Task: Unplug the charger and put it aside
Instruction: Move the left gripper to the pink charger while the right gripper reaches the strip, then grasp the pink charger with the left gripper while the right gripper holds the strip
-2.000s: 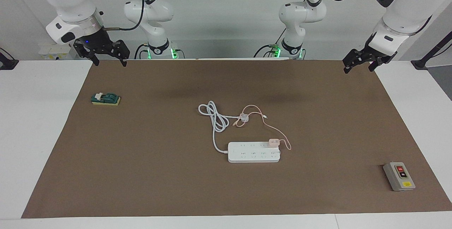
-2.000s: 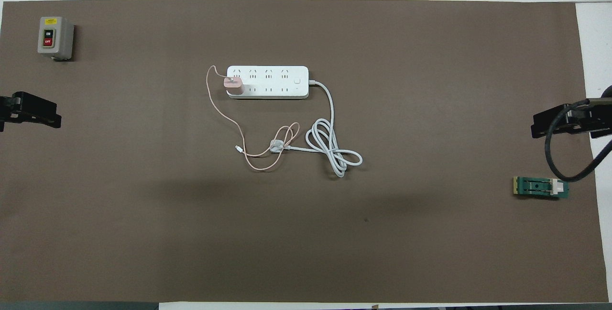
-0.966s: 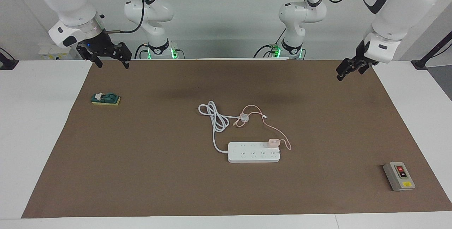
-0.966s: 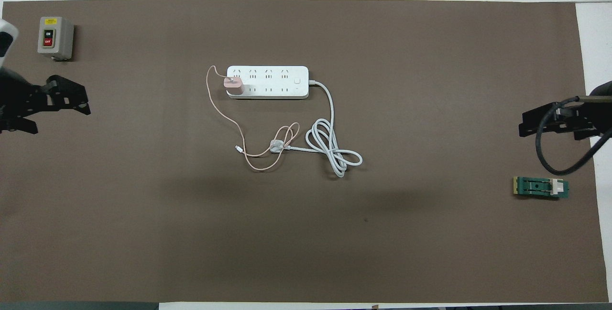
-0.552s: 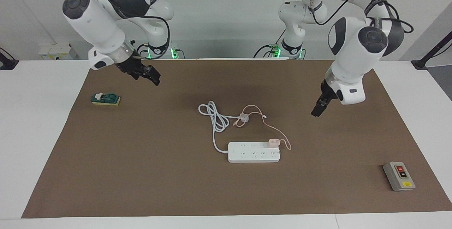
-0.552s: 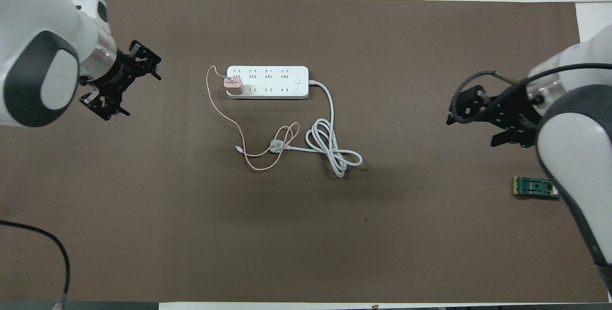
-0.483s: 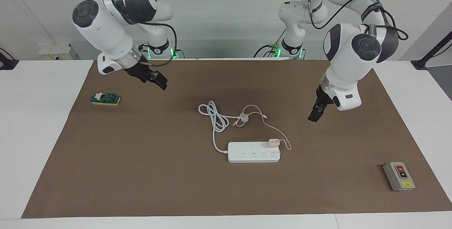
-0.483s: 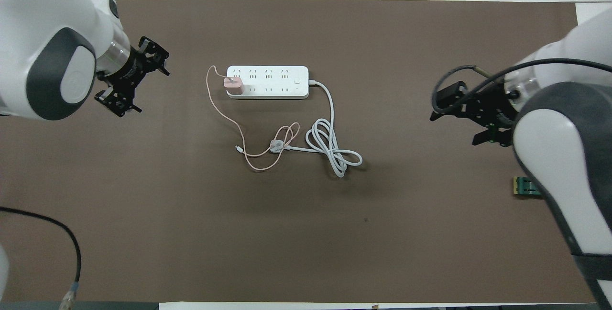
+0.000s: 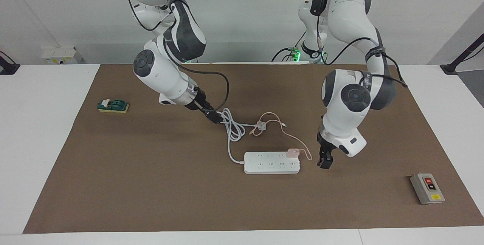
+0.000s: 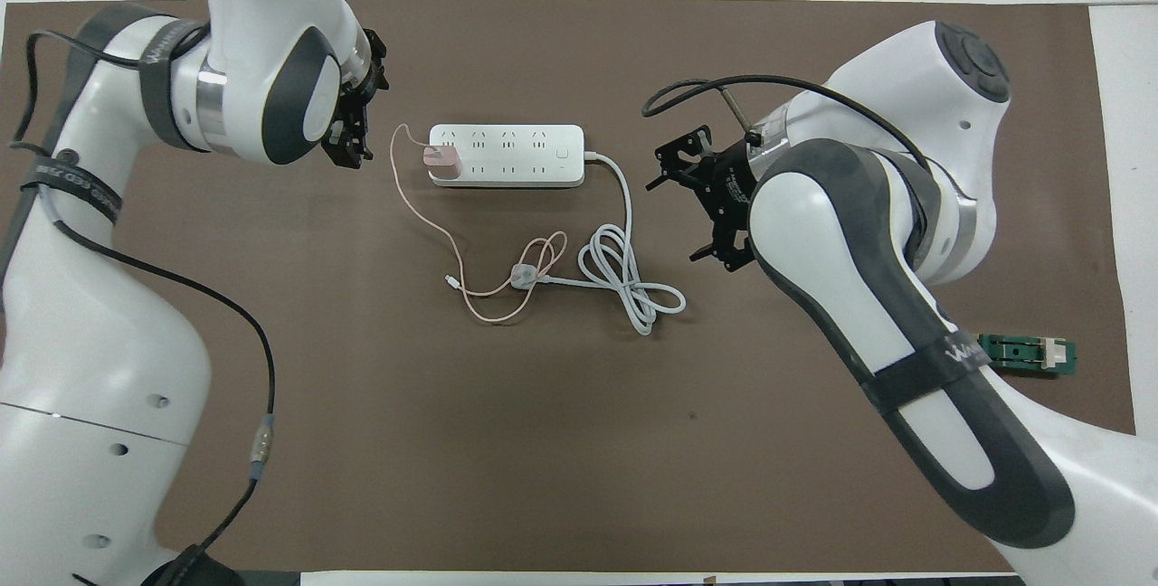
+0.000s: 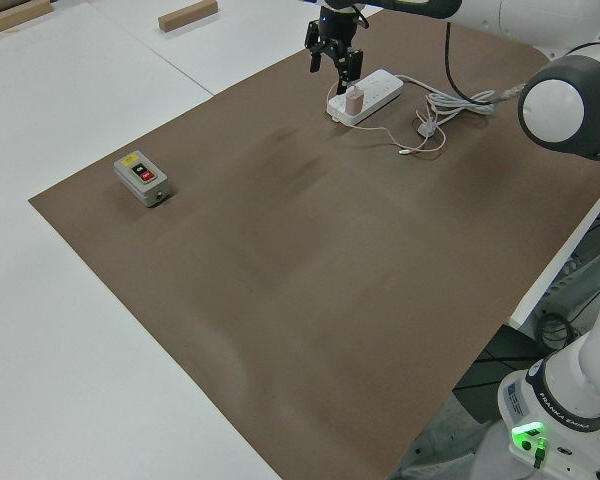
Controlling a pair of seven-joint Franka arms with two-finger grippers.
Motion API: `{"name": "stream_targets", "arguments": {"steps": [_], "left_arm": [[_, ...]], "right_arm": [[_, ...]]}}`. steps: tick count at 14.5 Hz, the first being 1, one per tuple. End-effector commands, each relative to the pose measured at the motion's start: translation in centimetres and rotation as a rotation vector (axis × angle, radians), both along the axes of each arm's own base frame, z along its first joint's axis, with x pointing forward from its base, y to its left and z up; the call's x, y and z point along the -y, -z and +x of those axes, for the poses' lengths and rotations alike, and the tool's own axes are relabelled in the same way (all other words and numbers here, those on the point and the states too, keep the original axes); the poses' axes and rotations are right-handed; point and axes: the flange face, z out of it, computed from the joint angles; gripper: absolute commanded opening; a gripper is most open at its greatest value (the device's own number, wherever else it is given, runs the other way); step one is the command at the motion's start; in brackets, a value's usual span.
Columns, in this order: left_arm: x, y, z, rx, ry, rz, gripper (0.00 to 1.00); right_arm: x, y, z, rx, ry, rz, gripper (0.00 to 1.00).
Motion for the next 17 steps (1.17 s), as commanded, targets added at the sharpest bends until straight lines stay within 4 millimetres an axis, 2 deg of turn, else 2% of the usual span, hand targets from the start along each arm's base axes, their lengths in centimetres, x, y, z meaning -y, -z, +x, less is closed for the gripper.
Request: {"name": "stream_targets", "arguments": {"steps": [1,2,6,8,9,10,14,15,17], "left_arm": [[1.9,-0.2,0.6,0.064,-0.082,-0.019,1.0],[3.4,1.1,-0.3,0.064,-0.068,-0.019,1.0],[4.1,2.2,-1.7,0.06,-0.046,-0.002,1.0],[4.3,3.3,-2.7,0.054,-0.039,0.0,1.0],[5.0,4.0,-3.8,0.055,-0.021,0.001,1.0],[5.0,4.8,-4.7,0.061,0.0,0.024,1.0],[5.2,4.9,-5.1,0.067,0.011,0.03,1.0],[5.3,4.8,-5.1,0.068,0.013,0.026,0.87],[4.9,4.6,-4.8,0.065,0.002,0.022,0.29]], "right_arm": [[-2.5,2.1,2.6,-0.073,0.103,0.037,1.0],[-4.2,3.5,2.4,-0.098,0.124,0.046,1.0],[-6.8,8.5,2.8,-0.171,0.202,0.093,1.0],[-7.9,9.7,3.4,-0.174,0.238,0.1,1.0],[-8.3,11.2,4.0,-0.213,0.277,0.107,1.0],[-8.8,11.7,5.4,-0.224,0.307,0.116,1.0],[-9.5,13.8,7.6,-0.246,0.357,0.119,1.0],[-9.5,14.4,7.9,-0.248,0.368,0.117,1.0],[-9.9,15.3,8.6,-0.242,0.376,0.119,1.0]]}}
